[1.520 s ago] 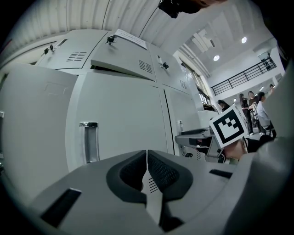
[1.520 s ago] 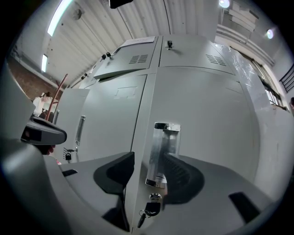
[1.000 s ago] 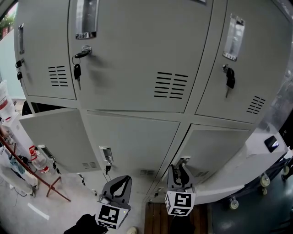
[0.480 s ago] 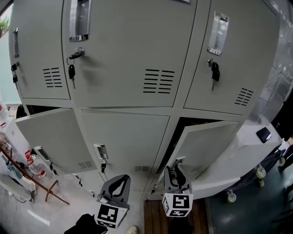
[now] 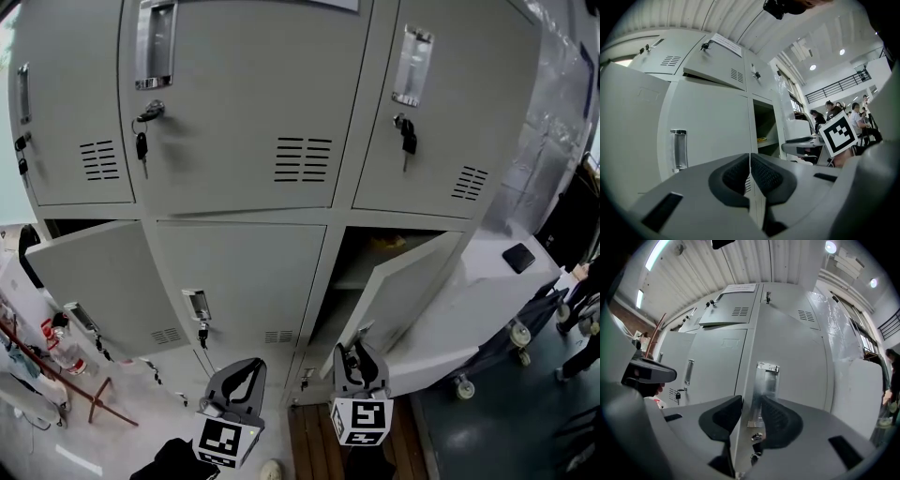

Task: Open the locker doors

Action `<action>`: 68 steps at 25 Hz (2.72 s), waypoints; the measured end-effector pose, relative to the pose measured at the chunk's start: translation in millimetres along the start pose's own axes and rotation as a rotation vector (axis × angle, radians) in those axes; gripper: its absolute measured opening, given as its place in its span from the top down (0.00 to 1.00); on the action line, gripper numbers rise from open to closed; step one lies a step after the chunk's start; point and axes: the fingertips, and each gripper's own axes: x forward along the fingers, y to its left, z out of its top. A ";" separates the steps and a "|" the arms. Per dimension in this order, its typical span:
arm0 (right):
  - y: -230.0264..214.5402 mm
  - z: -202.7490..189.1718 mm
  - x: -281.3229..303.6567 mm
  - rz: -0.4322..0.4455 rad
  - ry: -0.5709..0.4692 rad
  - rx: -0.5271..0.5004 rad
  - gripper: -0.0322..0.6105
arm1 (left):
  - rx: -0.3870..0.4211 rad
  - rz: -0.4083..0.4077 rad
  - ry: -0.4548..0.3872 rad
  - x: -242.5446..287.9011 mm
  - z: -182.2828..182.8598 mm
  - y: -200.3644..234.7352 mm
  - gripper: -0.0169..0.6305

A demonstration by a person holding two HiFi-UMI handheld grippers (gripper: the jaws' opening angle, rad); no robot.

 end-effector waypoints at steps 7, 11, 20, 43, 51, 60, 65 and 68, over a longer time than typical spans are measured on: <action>-7.2 -1.1 -26.4 -0.057 0.007 -0.012 0.72 | -0.001 -0.042 -0.009 -10.3 3.3 -14.6 0.93; -12.4 -2.9 -42.8 -0.090 0.011 -0.019 0.72 | -0.001 -0.064 -0.015 -16.1 4.4 -24.1 0.93; -30.5 -7.0 -80.2 -0.167 0.028 -0.028 0.73 | 0.000 -0.129 -0.030 -23.3 7.9 -52.3 0.93; -96.8 -21.8 -154.7 -0.391 0.069 -0.040 0.79 | -0.023 -0.275 -0.074 -9.5 6.9 -117.5 0.93; -130.6 -28.9 -171.4 -0.494 0.095 -0.070 0.87 | -0.044 -0.306 -0.098 2.4 5.5 -132.1 0.93; -168.1 -36.4 -181.9 -0.585 0.111 -0.071 0.93 | -0.046 -0.327 -0.093 18.7 3.1 -138.7 0.93; -188.6 -39.5 -185.7 -0.620 0.123 -0.075 0.93 | -0.051 -0.344 -0.083 29.4 -0.7 -144.9 0.93; -201.8 -41.8 -187.6 -0.641 0.131 -0.074 0.93 | -0.046 -0.354 -0.078 36.2 -2.8 -148.7 0.93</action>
